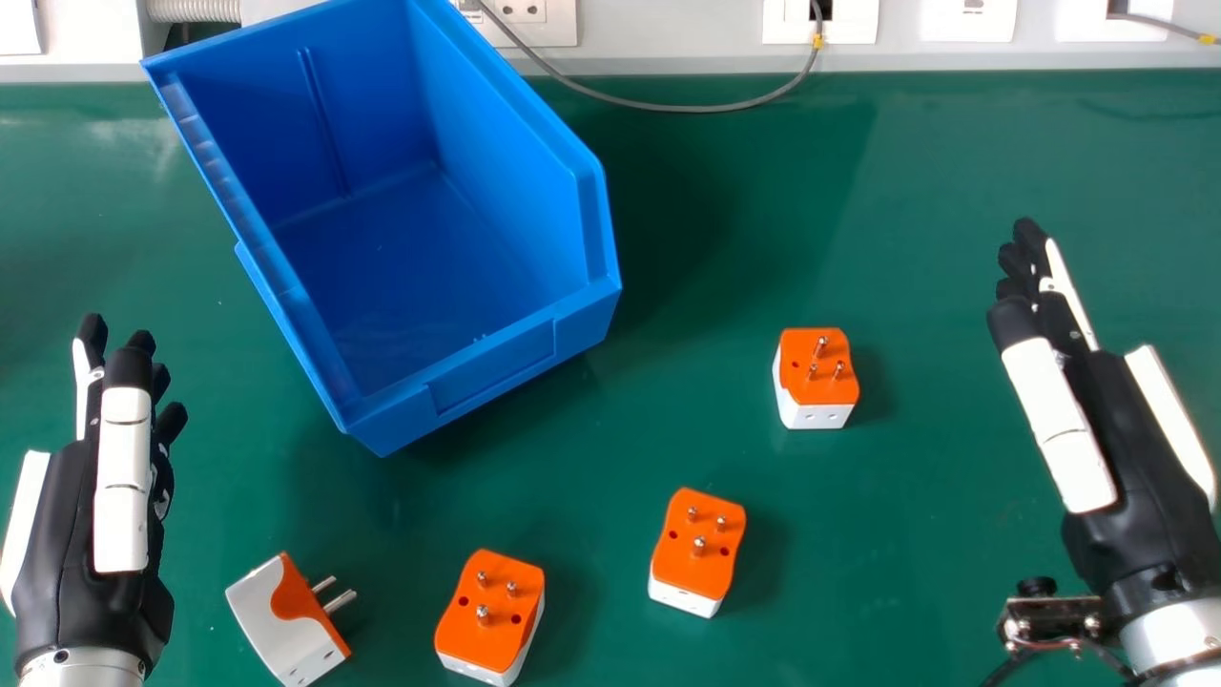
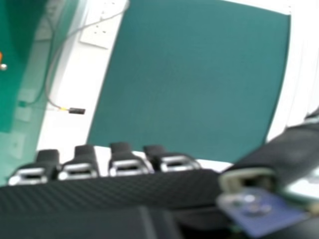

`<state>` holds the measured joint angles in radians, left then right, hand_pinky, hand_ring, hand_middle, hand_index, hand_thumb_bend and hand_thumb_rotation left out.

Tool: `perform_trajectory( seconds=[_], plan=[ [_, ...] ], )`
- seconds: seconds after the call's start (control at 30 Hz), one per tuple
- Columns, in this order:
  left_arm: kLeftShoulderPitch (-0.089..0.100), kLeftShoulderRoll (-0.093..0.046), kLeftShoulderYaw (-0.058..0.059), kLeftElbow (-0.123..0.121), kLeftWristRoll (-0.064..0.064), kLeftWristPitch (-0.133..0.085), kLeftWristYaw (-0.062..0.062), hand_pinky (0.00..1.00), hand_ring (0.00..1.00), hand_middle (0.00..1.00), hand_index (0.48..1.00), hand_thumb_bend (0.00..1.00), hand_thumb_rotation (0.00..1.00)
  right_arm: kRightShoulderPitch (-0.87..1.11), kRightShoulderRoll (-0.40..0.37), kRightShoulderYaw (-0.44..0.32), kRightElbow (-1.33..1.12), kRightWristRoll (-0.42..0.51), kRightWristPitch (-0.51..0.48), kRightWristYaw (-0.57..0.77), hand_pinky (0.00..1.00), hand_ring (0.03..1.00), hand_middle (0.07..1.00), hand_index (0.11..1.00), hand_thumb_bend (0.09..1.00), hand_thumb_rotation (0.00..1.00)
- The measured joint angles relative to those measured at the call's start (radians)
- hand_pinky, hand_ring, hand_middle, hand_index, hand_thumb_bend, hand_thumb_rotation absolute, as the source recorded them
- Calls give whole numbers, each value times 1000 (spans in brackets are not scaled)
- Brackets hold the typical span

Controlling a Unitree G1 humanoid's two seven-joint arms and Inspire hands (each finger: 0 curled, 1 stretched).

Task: Pick all objects and put in blue box

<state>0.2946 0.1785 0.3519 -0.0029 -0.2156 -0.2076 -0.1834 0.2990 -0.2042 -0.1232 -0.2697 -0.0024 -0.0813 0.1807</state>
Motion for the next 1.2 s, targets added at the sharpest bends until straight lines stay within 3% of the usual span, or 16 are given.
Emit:
perform_trajectory(
  seconds=[0.2, 0.37, 0.8, 0.83, 0.9, 1.03, 1.2],
  plan=[
    [5, 0, -1, 0, 2, -2, -4, 923, 974, 987, 1000, 677, 1000, 0, 0, -1, 0, -1, 0, 1, 1000, 1000, 1000, 1000, 454, 1000],
    [7, 6, -1, 2, 13, -10, -13, 918, 973, 984, 1000, 695, 1000, 0, -4, -1, 0, -2, 0, 2, 1000, 1000, 1000, 1000, 458, 1000],
    [8, 8, -5, 6, 22, -11, -12, 909, 965, 976, 1000, 709, 1000, -3, -74, -1, 0, -47, 0, 38, 1000, 1000, 1000, 1000, 526, 1000],
    [9, 9, -6, 6, 26, -11, -11, 908, 964, 975, 1000, 710, 1000, -5, -84, -1, 0, -51, 2, 44, 1000, 1000, 1000, 1000, 532, 997],
    [10, 13, -12, 6, 47, -12, -12, 908, 963, 975, 1000, 711, 1000, -14, -110, -1, 0, -69, 11, 56, 1000, 1000, 1000, 1000, 540, 986],
    [8, 42, -27, 15, 94, -16, -14, 910, 963, 973, 1000, 709, 1000, -69, -165, 1, 20, -83, 29, 99, 1000, 1000, 1000, 1000, 557, 908],
    [12, 67, -39, 19, 121, -17, -19, 915, 964, 974, 1000, 707, 1000, -160, -237, 28, 143, -135, -1, 138, 999, 1000, 1000, 1000, 573, 835]
  ],
)
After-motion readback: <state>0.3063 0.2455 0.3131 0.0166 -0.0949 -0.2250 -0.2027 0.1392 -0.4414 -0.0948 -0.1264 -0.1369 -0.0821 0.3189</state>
